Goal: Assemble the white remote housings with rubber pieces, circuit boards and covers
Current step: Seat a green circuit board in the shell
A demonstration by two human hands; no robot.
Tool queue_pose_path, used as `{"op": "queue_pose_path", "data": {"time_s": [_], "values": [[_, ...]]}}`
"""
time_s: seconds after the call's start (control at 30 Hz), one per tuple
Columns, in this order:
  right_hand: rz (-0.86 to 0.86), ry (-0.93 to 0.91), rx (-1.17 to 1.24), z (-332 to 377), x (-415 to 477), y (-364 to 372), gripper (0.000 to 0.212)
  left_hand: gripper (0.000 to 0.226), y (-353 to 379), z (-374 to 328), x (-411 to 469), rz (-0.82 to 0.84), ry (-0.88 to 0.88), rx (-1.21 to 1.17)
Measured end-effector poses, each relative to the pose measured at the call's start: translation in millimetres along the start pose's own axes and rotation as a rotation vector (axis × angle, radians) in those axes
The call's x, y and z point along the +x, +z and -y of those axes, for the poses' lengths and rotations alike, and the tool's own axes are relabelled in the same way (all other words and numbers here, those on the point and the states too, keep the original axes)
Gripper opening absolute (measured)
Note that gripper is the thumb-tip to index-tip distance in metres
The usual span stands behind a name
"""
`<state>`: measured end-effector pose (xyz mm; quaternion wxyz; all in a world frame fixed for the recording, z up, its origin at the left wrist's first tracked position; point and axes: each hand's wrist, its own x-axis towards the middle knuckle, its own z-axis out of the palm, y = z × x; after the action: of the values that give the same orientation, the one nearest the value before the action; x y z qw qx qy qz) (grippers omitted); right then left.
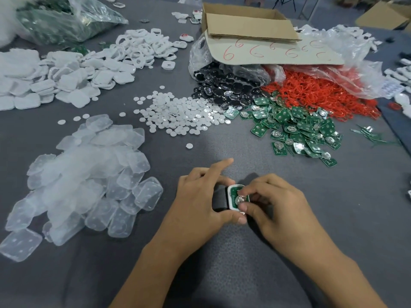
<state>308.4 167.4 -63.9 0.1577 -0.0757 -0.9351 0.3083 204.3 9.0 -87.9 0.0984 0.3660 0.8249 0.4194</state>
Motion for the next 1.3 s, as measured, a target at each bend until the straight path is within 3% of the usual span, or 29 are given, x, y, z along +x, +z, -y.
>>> {"op": "queue_pose_path", "data": {"time_s": [0.43, 1.3], "values": [[0.016, -0.062, -0.046, -1, -12, 15, 0.027, 0.101, 0, 0, 0, -0.001, -0.026, 0.005], [-0.014, -0.047, -0.087, 1, -10, 14, 0.018, 0.096, 0, 0, 1, 0.018, -0.011, 0.008]]}}
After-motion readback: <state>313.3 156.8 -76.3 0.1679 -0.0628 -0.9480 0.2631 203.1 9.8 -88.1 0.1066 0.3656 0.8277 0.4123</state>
